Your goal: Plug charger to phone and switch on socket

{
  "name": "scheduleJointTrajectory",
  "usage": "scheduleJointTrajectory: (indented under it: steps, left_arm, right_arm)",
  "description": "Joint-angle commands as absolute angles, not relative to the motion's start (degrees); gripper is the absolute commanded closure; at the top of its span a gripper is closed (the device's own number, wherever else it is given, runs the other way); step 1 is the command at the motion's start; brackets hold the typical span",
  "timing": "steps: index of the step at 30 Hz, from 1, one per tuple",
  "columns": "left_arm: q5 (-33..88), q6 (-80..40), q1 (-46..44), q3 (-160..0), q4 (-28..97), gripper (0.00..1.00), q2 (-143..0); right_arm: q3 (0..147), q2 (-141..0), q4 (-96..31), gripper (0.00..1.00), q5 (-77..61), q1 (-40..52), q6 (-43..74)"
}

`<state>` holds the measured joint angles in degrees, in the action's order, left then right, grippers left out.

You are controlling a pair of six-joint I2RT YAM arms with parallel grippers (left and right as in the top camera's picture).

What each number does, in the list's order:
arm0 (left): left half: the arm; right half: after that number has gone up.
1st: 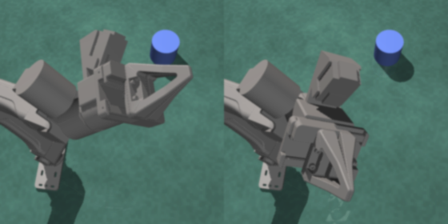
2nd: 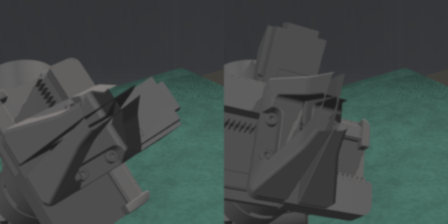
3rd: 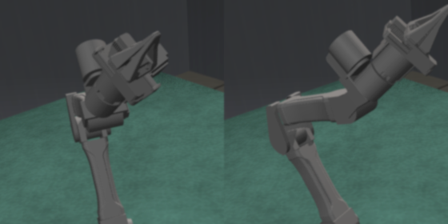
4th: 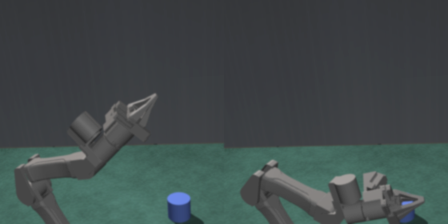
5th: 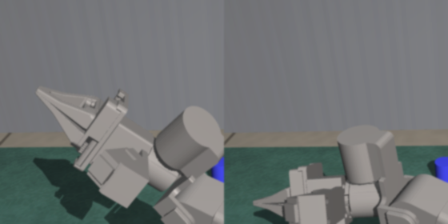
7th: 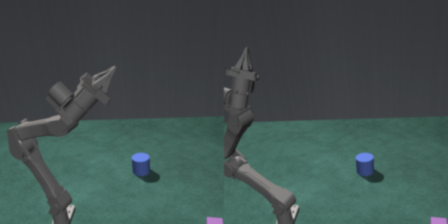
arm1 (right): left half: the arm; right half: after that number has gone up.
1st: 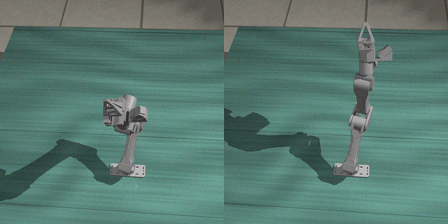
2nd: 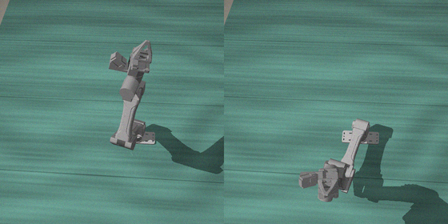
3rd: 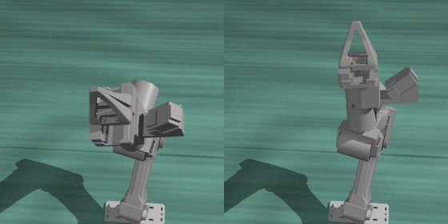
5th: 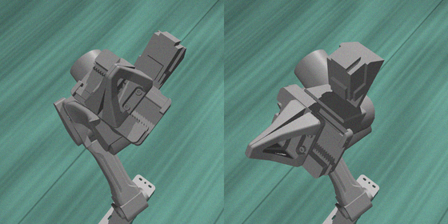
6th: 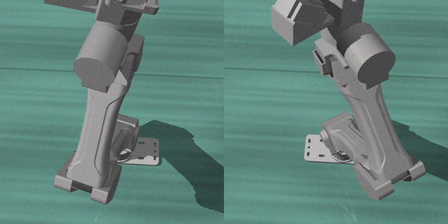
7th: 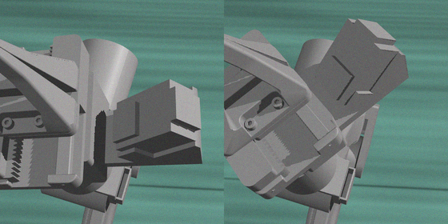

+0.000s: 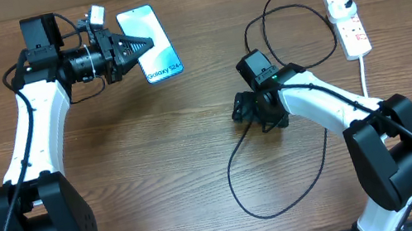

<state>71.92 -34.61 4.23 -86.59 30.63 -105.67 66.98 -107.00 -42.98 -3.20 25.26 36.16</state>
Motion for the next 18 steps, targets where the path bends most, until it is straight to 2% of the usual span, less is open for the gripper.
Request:
scheduleJointTrajectory:
  steps: [1,11,14,16,18]
  left_arm:
    - [73.5,-34.9,4.1,-86.6,30.4,0.96,-105.7]
    - [73.6,-34.9,4.1,-86.6,31.0,0.96,-105.7]
    - [73.5,-34.9,4.1,-86.6,31.3,0.96,-105.7]
    - [73.5,-34.9,4.1,-86.6,31.3,0.96,-105.7]
    - [73.5,-34.9,4.1,-86.6,31.3,0.96,-105.7]
  right_arm:
    - [67.0,-106.5,-44.6,0.11,-3.2,23.6,35.6]
    - [67.0,-106.5,-43.6,0.10,-6.1,20.4,38.5]
    - [67.0,-106.5,-43.6,0.19,-6.1,20.4,40.9]
    - [66.8,-106.5,-42.9,0.31,-6.1,20.6,42.3]
    - [66.5,-106.5,-42.3,0.34,-5.7,20.9,43.0]
